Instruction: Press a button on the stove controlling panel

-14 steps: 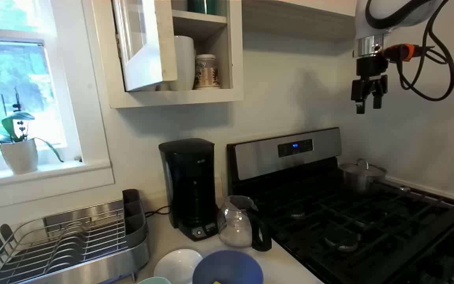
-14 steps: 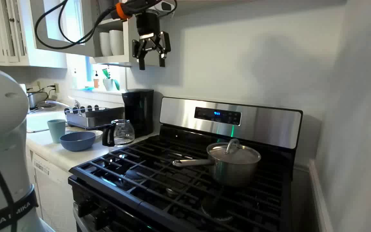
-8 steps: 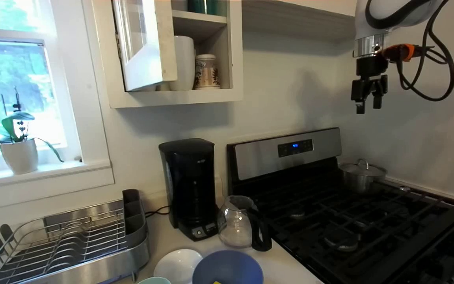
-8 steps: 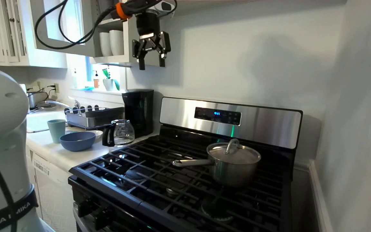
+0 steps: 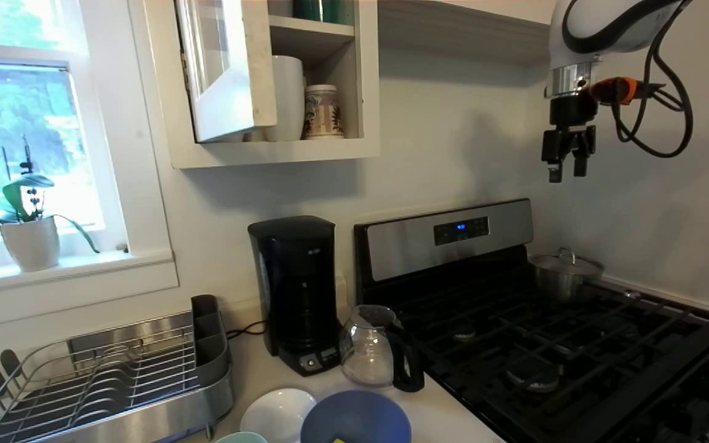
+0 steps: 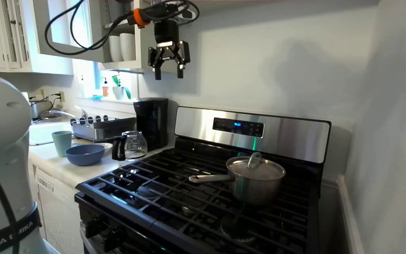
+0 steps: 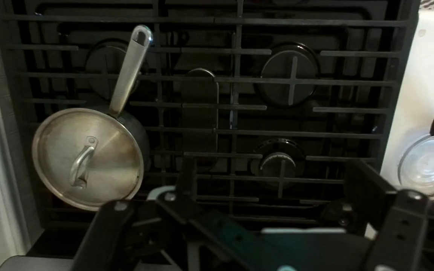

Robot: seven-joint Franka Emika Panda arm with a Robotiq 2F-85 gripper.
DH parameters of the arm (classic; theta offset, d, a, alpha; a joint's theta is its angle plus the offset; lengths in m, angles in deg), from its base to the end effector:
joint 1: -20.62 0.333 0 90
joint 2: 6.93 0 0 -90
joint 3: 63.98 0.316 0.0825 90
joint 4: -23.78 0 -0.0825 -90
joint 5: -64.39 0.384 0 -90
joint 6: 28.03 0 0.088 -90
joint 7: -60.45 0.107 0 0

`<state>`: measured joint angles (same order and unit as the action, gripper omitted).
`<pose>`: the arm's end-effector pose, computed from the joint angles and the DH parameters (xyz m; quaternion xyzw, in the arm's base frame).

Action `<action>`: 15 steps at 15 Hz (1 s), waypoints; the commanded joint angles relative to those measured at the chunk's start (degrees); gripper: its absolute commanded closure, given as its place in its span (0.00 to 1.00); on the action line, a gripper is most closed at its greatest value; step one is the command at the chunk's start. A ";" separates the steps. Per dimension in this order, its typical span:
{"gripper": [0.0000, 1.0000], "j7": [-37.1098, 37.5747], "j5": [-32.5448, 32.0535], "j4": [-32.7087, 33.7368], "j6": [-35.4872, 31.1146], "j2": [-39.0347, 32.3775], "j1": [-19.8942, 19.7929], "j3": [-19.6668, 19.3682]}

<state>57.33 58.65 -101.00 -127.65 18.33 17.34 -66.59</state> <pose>0.4171 -0.0549 0.5651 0.9991 -0.0137 -0.0023 0.0396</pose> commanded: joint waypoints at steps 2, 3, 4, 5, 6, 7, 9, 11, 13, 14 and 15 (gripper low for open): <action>0.00 -8.48 8.62 6.82 -6.58 -12.69 0.10 -6.69; 0.00 -11.00 11.24 8.77 -8.71 -15.88 -0.19 -8.16; 0.00 -13.11 14.01 10.24 -10.67 -18.57 -0.60 -9.30; 0.00 -14.71 17.25 12.52 -11.45 -22.03 -1.22 -10.39; 0.00 -15.37 21.03 14.90 -11.50 -25.39 -1.95 -11.20; 0.00 -15.26 25.07 17.25 -10.93 -28.41 -2.77 -11.58; 0.00 -15.87 32.14 21.18 -10.60 -33.36 -4.85 -11.12; 0.00 -14.86 36.84 24.98 -10.85 -37.53 -7.13 -10.07; 0.00 -12.42 39.68 28.22 -10.91 -40.87 -9.05 -9.19; 0.00 -11.10 40.44 29.54 -10.66 -42.28 -9.83 -8.77; 0.00 -9.41 40.86 30.87 -10.33 -43.56 -10.43 -8.45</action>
<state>43.82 96.43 -76.20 -139.95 -20.55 9.83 -76.85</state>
